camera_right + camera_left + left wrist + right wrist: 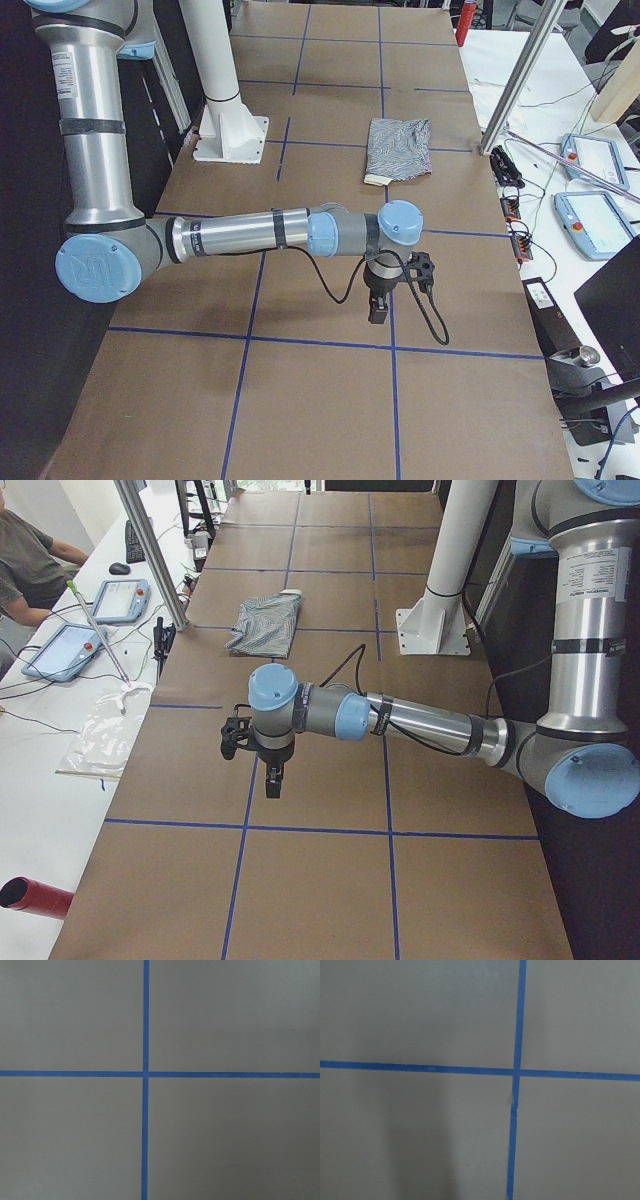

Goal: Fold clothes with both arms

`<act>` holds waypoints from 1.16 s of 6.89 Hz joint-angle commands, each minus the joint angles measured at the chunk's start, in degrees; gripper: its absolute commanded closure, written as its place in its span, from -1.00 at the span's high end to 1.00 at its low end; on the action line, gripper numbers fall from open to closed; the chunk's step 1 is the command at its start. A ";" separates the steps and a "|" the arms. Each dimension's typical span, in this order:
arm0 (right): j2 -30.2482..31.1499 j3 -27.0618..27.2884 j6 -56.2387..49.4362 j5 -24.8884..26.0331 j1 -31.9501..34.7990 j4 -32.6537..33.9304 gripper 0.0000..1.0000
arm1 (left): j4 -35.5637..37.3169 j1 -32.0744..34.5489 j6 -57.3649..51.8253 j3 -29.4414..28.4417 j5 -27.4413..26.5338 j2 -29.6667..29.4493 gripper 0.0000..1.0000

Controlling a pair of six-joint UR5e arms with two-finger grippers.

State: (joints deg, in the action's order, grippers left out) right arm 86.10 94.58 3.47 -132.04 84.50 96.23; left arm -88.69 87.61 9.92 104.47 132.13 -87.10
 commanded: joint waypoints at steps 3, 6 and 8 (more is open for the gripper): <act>0.48 -0.36 0.04 0.21 0.05 -0.35 1.00 | -1.04 -0.16 0.01 -1.47 6.43 1.05 1.00; 0.39 -0.54 -0.05 -0.06 0.05 0.01 1.00 | -1.04 -0.25 -1.21 -0.60 5.09 4.29 1.00; 0.47 -0.62 -0.05 -0.06 0.05 0.18 1.00 | 2.01 -0.42 -3.86 1.52 -1.43 4.74 1.00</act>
State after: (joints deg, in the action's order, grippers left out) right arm 86.51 94.02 3.44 -132.06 84.54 96.34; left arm -88.64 87.28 7.07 105.05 133.12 -82.66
